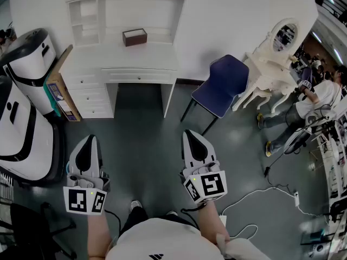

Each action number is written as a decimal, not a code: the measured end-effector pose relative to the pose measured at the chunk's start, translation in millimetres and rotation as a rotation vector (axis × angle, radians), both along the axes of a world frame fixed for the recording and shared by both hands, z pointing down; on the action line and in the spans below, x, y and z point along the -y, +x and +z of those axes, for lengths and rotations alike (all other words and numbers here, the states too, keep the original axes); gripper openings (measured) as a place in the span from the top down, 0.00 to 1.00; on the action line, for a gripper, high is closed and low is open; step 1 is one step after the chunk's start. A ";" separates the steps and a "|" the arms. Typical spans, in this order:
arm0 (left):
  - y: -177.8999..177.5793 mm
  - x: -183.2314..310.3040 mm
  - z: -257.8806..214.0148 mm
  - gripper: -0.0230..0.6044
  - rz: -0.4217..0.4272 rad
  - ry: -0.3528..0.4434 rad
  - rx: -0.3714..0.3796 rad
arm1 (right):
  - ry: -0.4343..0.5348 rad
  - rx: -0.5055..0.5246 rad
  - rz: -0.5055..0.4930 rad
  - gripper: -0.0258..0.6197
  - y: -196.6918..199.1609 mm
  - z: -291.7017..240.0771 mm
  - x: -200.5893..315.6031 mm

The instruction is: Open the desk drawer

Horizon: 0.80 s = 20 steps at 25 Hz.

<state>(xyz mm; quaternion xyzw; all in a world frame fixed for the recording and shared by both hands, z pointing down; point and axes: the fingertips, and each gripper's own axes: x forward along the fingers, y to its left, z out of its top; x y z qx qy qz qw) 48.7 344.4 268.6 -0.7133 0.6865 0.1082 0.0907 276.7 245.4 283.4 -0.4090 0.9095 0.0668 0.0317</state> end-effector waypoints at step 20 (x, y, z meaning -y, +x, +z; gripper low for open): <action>-41.6 21.0 -4.6 0.96 0.046 0.030 0.018 | 0.020 0.040 0.045 0.96 -38.0 -1.4 15.7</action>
